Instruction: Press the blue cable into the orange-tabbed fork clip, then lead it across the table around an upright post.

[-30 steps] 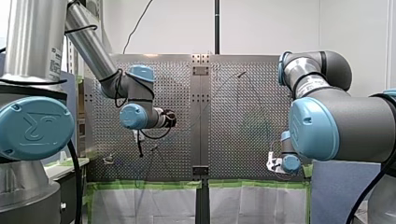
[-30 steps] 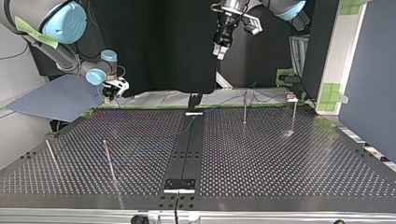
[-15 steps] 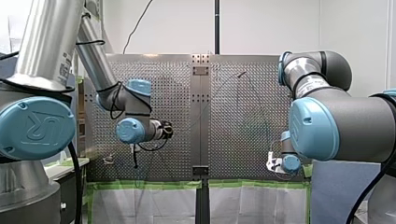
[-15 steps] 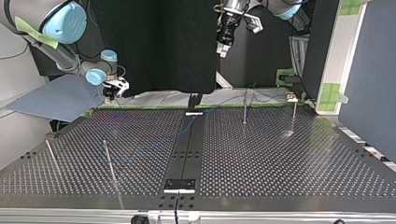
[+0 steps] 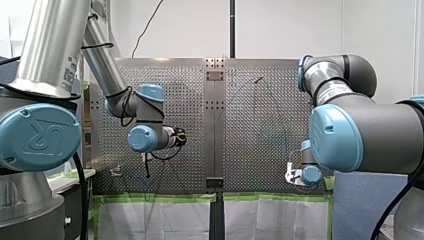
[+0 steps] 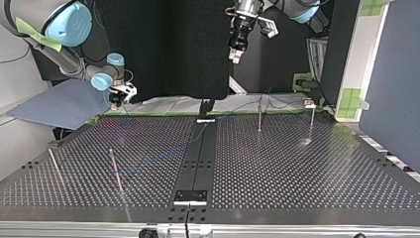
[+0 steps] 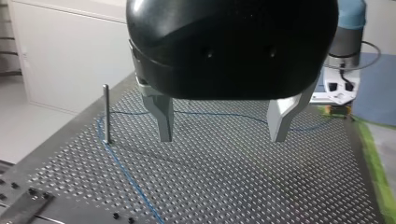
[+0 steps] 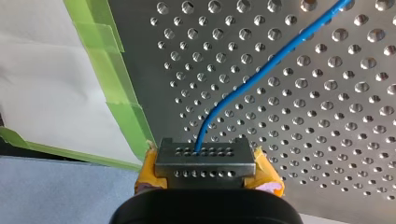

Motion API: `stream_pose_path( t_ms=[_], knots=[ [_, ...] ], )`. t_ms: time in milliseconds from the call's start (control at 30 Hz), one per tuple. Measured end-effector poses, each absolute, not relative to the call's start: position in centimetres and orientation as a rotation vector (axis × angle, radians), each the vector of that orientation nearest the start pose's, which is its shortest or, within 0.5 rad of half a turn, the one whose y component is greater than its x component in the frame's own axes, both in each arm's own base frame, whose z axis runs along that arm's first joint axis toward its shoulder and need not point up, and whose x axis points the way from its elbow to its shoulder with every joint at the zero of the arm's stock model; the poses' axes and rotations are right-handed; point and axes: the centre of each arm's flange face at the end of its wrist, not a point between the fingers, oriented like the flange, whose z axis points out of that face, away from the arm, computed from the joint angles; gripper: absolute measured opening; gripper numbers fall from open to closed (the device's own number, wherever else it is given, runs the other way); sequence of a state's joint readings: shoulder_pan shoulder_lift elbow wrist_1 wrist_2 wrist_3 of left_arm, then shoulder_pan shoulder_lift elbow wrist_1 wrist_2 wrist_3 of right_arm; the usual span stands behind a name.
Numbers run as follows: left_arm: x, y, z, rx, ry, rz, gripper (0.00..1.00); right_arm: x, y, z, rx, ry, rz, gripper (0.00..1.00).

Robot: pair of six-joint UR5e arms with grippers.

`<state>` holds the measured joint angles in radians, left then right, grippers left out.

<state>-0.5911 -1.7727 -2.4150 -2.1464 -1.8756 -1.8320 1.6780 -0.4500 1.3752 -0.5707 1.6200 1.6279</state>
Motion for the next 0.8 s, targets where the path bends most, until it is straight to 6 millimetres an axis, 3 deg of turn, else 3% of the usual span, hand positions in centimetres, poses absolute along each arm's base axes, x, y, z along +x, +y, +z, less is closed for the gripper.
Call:
stream_pose_path(
  t_ms=[800],
  knots=[
    [25.05, -28.80, 13.26, 0.042, 1.666, -0.373, 0.98, 19.71, -65.58, -9.68, 1.516, -1.506, 1.072, 0.00]
  ],
)
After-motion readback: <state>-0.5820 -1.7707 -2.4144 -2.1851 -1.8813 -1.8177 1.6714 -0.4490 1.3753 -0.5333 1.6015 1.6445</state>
